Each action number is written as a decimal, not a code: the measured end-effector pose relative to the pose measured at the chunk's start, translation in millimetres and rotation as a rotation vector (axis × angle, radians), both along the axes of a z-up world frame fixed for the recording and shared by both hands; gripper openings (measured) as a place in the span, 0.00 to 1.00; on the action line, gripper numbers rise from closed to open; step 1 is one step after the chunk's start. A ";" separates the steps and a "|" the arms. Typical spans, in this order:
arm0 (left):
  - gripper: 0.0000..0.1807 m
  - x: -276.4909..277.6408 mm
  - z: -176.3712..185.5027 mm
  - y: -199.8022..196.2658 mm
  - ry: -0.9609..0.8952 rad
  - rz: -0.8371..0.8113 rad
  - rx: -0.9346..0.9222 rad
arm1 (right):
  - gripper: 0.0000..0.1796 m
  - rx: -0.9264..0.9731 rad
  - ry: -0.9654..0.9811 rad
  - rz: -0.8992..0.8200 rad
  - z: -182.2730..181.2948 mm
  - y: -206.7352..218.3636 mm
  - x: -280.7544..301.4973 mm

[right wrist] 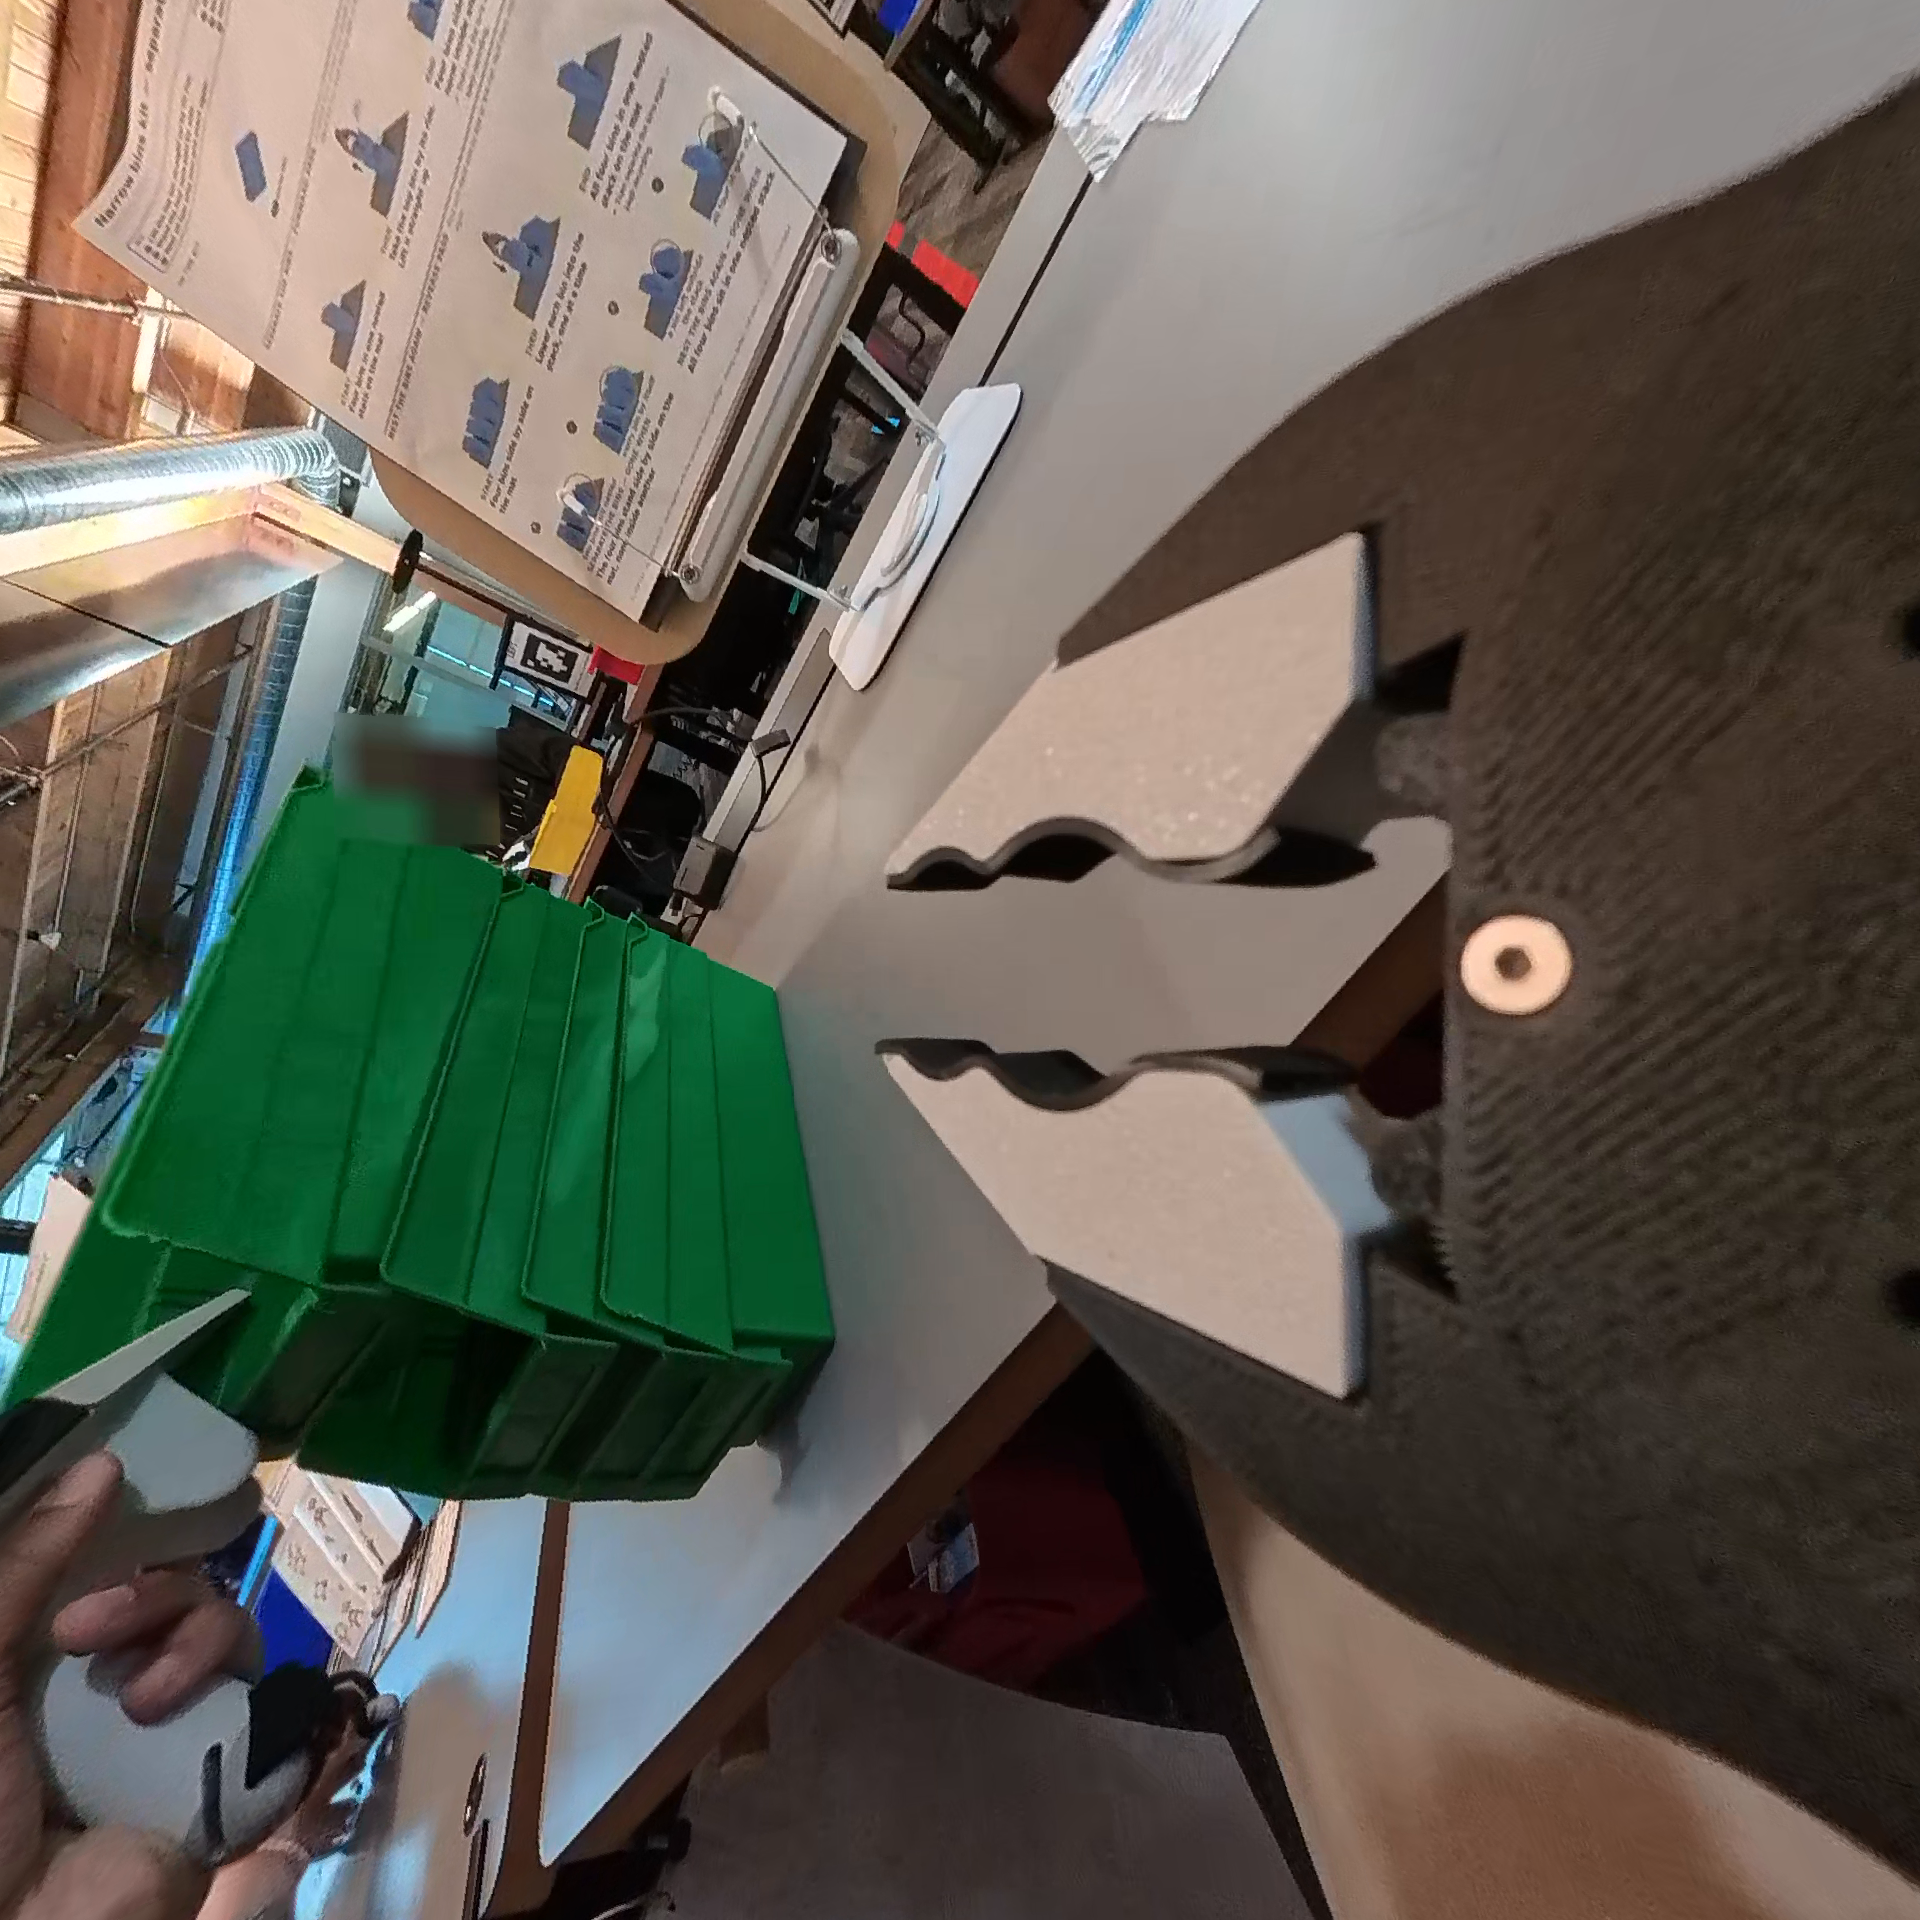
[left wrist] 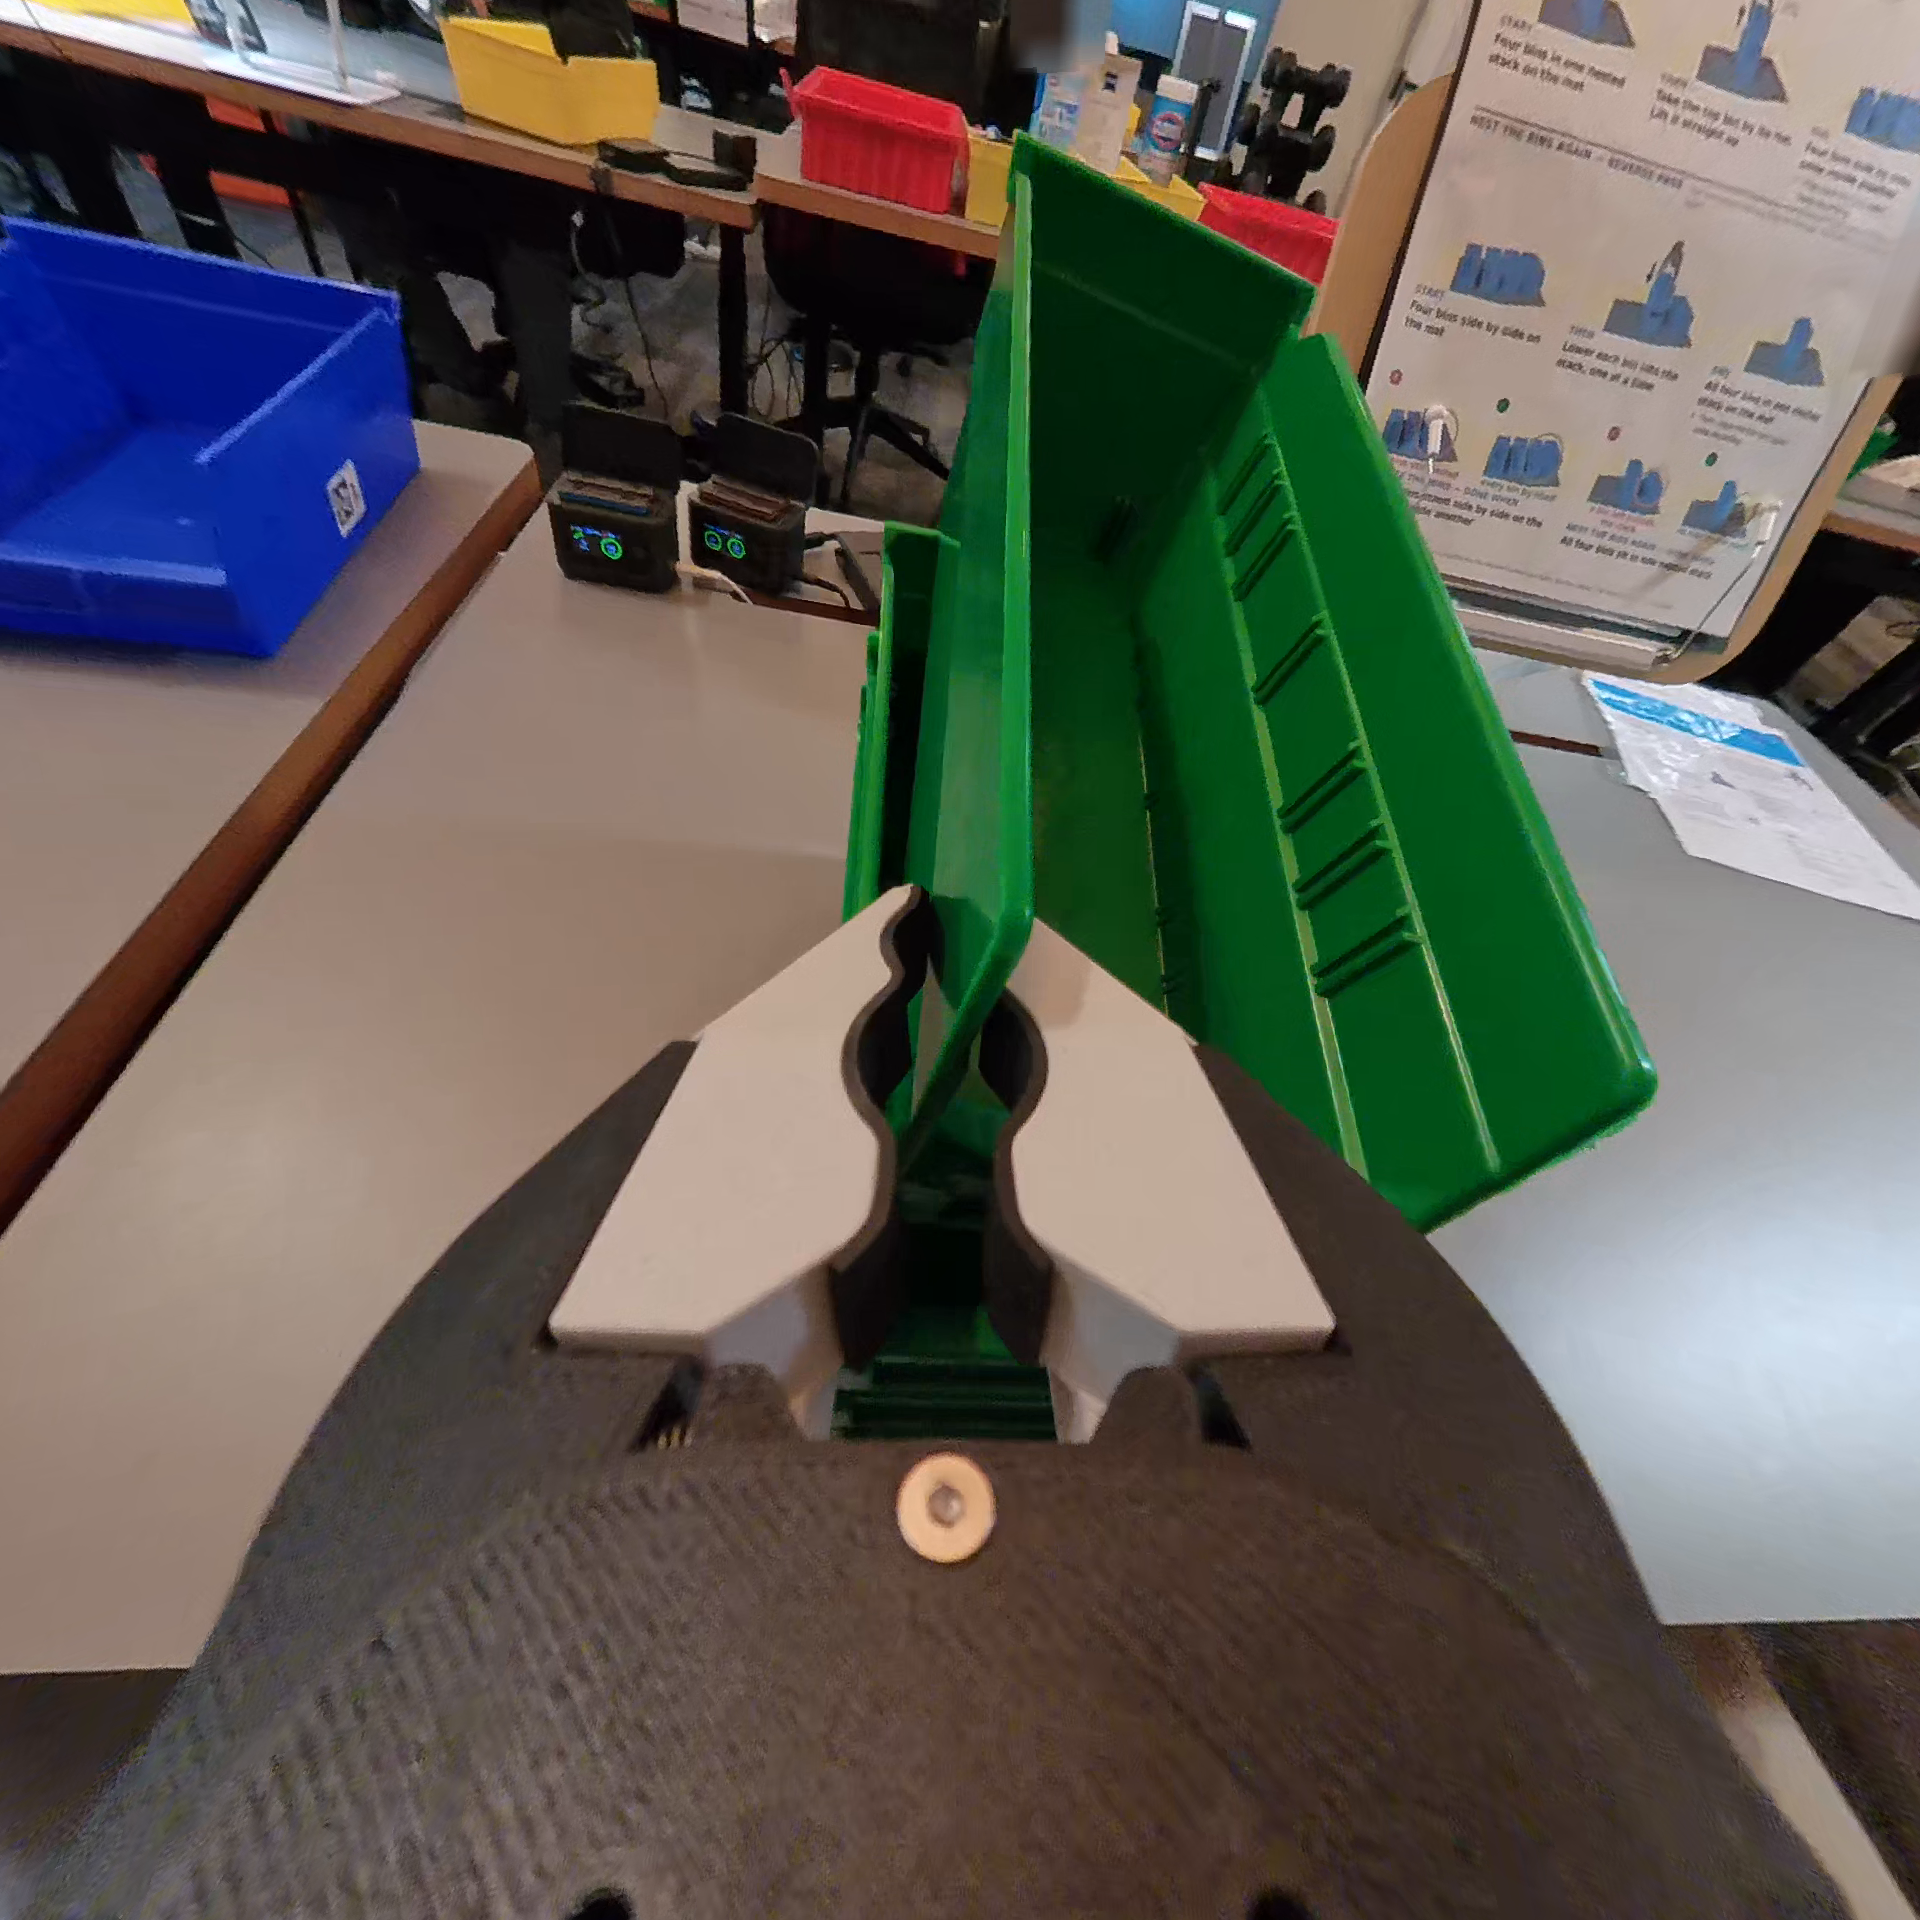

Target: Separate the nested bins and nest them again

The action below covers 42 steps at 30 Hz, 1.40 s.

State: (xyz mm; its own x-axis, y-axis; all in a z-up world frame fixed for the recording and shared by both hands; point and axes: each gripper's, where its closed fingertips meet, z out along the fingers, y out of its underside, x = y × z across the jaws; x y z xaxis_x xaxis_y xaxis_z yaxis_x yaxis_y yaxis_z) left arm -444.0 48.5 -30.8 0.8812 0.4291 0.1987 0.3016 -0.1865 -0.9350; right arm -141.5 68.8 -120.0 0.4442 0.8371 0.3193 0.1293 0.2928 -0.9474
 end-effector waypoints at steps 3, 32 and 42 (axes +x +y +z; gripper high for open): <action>0.03 5.0 -1.8 -1.9 -0.077 -0.050 0.020 | 0.15 -0.006 -0.001 0.001 -0.8 0.7 0.0; 0.00 -0.3 -18.2 -2.2 0.031 -0.032 0.082 | 0.14 -0.024 -0.019 0.015 -5.5 1.2 -1.8; 0.00 -1.5 -18.0 1.7 0.101 -0.016 0.095 | 0.14 -0.072 -0.008 0.011 -6.9 10.5 1.9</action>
State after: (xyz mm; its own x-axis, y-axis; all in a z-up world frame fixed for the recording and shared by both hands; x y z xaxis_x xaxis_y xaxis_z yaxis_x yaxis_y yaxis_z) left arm -445.6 50.2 -48.8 0.9051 0.3985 0.1480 0.2031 -0.0994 -0.9741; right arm -139.6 79.3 -126.9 0.4328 0.8626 0.2619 0.1342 0.2257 -0.9649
